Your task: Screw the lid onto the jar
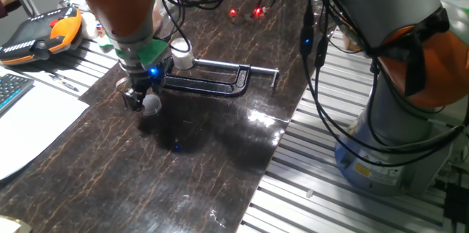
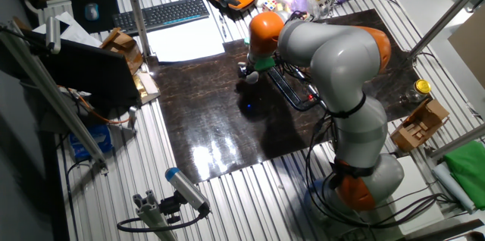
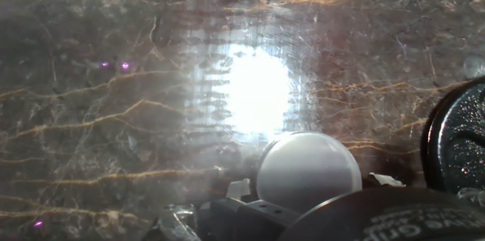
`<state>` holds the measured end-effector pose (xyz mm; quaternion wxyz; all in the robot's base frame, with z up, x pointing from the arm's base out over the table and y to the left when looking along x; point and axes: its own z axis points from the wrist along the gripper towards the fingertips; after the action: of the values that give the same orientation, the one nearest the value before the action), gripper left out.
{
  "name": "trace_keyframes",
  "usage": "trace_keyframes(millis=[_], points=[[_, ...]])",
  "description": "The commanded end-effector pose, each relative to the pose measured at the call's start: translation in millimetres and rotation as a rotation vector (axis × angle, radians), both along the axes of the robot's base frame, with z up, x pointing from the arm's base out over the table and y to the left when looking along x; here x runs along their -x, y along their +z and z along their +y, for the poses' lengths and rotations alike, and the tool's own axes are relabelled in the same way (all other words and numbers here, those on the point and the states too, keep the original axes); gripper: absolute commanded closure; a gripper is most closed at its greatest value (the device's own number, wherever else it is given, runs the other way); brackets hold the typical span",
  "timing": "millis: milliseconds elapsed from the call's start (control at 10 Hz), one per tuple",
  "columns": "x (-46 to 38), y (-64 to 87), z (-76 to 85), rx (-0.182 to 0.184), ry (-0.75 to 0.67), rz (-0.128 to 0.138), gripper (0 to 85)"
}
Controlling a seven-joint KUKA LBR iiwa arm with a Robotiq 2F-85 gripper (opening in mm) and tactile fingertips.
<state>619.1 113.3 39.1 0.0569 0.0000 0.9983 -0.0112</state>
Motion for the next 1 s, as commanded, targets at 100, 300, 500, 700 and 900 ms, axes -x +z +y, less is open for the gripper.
trace_keyframes(millis=[100,300,500,700,900], points=[[-1.8,-3.1,0.8,-0.002,-0.006,-0.002,2.0],[-3.4,-9.7,0.9,-0.012,-0.007,-0.005,0.3],[-5.2,-15.3,1.3,-0.024,-0.007,-0.005,0.3],[-6.4,-17.4,0.6,-0.026,-0.003,-0.005,0.3],[-7.1,-19.2,0.2,-0.027,0.000,-0.005,0.0]])
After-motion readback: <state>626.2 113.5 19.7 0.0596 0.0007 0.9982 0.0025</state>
